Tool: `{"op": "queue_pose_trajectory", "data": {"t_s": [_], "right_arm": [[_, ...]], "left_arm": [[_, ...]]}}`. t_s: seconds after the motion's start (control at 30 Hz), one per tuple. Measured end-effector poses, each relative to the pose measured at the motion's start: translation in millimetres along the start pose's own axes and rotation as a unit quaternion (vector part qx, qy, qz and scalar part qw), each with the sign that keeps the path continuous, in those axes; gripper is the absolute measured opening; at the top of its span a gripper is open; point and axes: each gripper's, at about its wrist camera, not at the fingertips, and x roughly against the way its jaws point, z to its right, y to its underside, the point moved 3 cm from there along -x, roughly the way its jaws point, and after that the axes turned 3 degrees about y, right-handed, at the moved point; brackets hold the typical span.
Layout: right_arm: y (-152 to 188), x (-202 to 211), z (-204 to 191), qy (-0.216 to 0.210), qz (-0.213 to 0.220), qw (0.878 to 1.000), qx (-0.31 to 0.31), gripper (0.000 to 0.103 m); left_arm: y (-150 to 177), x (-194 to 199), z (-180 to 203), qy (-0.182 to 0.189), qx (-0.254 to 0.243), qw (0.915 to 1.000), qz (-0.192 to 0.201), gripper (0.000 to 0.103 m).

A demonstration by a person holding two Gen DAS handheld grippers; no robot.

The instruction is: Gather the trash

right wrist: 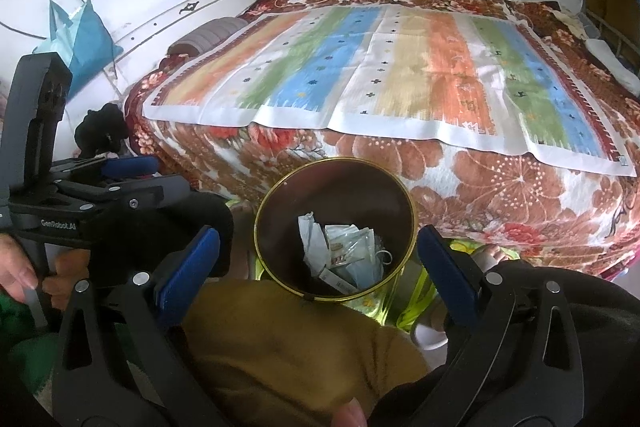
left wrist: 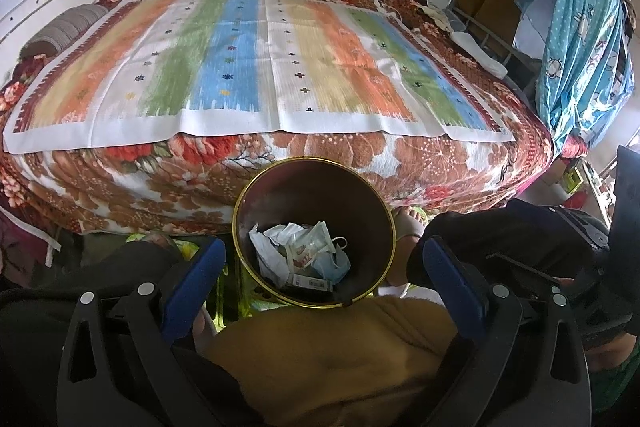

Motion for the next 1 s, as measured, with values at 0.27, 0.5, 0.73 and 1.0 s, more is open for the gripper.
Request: {"op": "queue_pose_trajectory", "data": {"t_s": [0.27,0.5,0.73,1.0], "right_arm": [[1.4,0.4,-0.3,-0.006,-0.001,1.000,0.000,0.094],[1.6,0.4,-0.6,-0.006,-0.002,1.000,0.001,0.094],[1.5,0.3,-0.5,-0.006,-0.002,1.000,-0.001,0.094],[1.8,0.4,-0.8,-0.007,-0.002,1.000,0.000,0.094]], "left_arm": [[0.3,-0.2,-1.0,0.000,-0.001,1.0000,-0.001,0.097],[1.1,-0.5,-0.5,0.000,0.000,1.0000,-0.001,0.097],[0.8,-0.5,-0.9,0.000,0.000,1.0000,-0.002,0.097],[0.3,-0.5,-1.3,0.000,0.000,1.0000,-0.002,0.097]]}}
